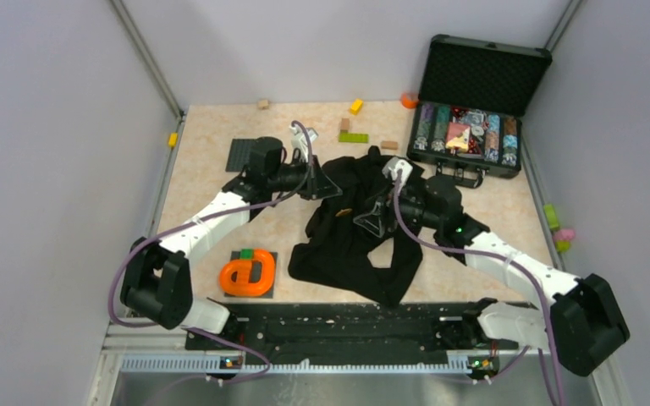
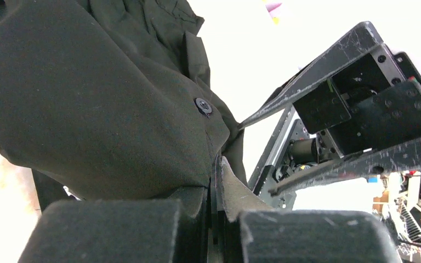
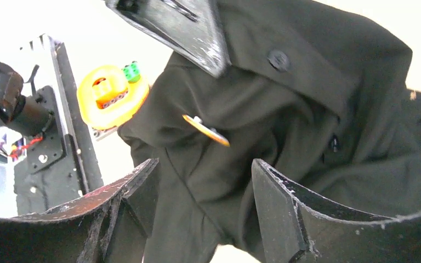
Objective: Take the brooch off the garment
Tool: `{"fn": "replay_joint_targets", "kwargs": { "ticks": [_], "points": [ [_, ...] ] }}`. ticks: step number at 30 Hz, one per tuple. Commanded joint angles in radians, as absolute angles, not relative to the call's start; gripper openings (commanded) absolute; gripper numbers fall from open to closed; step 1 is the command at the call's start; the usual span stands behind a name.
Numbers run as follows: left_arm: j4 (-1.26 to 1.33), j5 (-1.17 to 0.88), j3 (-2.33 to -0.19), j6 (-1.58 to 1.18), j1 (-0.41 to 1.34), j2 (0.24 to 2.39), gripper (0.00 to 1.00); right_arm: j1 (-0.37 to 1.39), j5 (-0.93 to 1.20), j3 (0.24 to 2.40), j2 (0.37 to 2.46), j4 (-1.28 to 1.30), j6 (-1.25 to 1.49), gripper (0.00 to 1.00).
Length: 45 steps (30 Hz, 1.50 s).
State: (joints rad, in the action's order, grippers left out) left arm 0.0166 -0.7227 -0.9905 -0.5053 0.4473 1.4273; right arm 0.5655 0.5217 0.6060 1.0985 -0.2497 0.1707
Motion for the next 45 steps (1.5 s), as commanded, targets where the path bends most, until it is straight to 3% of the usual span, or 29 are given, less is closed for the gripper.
{"fn": "replay_joint_targets", "kwargs": {
  "ticks": [1, 10, 14, 18, 21, 28, 33, 37, 43, 45],
  "points": [
    [-0.024, -0.762, -1.069, -0.474, 0.446, 1.435, 0.0, 0.627, 0.62, 0.721, 1.178, -0.277, -0.176, 0.66],
    [-0.036, -0.795, -1.086, -0.487, 0.448, 1.438, 0.0, 0.652, 0.59, 0.73, 1.232, -0.307, -0.452, 0.55],
    [-0.051, -0.811, -1.093, -0.476, 0.451, 1.445, 0.0, 0.652, 0.628, 0.721, 1.234, -0.332, -0.478, 0.47],
    [-0.063, -0.837, -1.106, -0.47, 0.458, 1.457, 0.0, 0.652, 0.653, 0.733, 1.259, -0.337, -0.478, 0.46],
    [-0.075, -0.828, -1.113, -0.46, 0.458, 1.459, 0.0, 0.653, 0.714, 0.749, 1.269, -0.285, -0.505, 0.3],
    [-0.077, -0.819, -1.131, -0.453, 0.458, 1.462, 0.0, 0.664, 0.725, 0.768, 1.292, -0.202, -0.529, 0.28],
    [-0.079, -0.82, -1.136, -0.451, 0.459, 1.456, 0.0, 0.665, 0.702, 0.785, 1.309, -0.174, -0.539, 0.21],
    [-0.079, -0.83, -1.134, -0.453, 0.458, 1.455, 0.0, 0.665, 0.7, 0.817, 1.333, -0.165, -0.525, 0.0],
    [-0.103, -0.783, -1.128, -0.408, 0.457, 1.456, 0.0, 0.664, 0.742, 0.84, 1.327, -0.167, -0.369, 0.0],
    [-0.111, -0.737, -1.13, -0.391, 0.456, 1.457, 0.07, 0.663, 0.729, 0.856, 1.323, -0.154, -0.257, 0.0]
  ]
}}
